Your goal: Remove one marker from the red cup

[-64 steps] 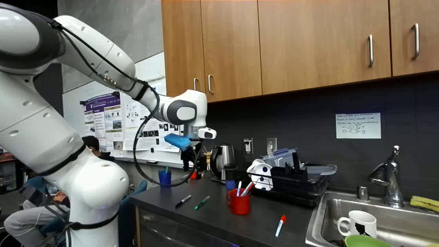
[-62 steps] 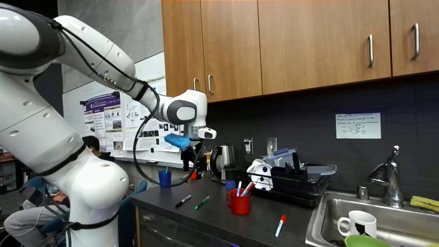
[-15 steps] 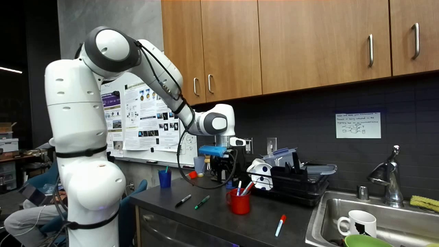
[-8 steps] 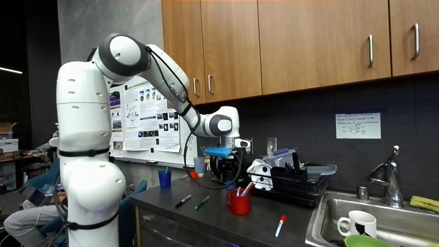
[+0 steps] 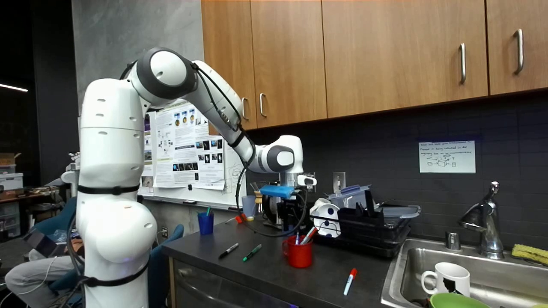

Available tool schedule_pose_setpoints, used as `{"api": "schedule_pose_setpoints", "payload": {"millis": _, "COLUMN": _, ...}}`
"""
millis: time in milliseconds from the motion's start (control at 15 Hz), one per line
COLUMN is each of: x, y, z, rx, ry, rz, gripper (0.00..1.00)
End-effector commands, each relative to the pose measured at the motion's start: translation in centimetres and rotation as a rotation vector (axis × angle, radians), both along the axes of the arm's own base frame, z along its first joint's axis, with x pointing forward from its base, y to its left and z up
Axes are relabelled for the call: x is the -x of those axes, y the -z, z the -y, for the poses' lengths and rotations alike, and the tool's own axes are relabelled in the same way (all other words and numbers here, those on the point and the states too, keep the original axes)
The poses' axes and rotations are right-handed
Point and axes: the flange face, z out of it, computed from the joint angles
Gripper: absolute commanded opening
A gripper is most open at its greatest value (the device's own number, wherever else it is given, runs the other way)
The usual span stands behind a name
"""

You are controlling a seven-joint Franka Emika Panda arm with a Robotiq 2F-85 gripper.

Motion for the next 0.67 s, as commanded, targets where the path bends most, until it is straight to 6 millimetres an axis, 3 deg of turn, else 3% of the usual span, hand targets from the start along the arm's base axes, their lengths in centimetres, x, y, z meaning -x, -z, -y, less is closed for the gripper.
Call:
{"api": "schedule_pose_setpoints", "payload": {"millis": 0, "x": -0.64, "y": -0.18, "z": 0.63, "rx": -0.005, "ry": -0.008, "rz": 0.005, "gripper": 0.45}}
{"api": "schedule_pose_setpoints", "payload": {"millis": 400, "x": -0.32, "y": -0.36, "z": 0.85, "rx": -0.002, "ry": -0.004, "rz": 0.009, "gripper": 0.01}}
{"api": "schedule_pose_setpoints", "payload": {"millis": 600, "x": -0.11, "y": -0.56, "z": 1.0, "rx": 0.001, "ry": -0.002, "rz": 0.011, "gripper": 0.03}}
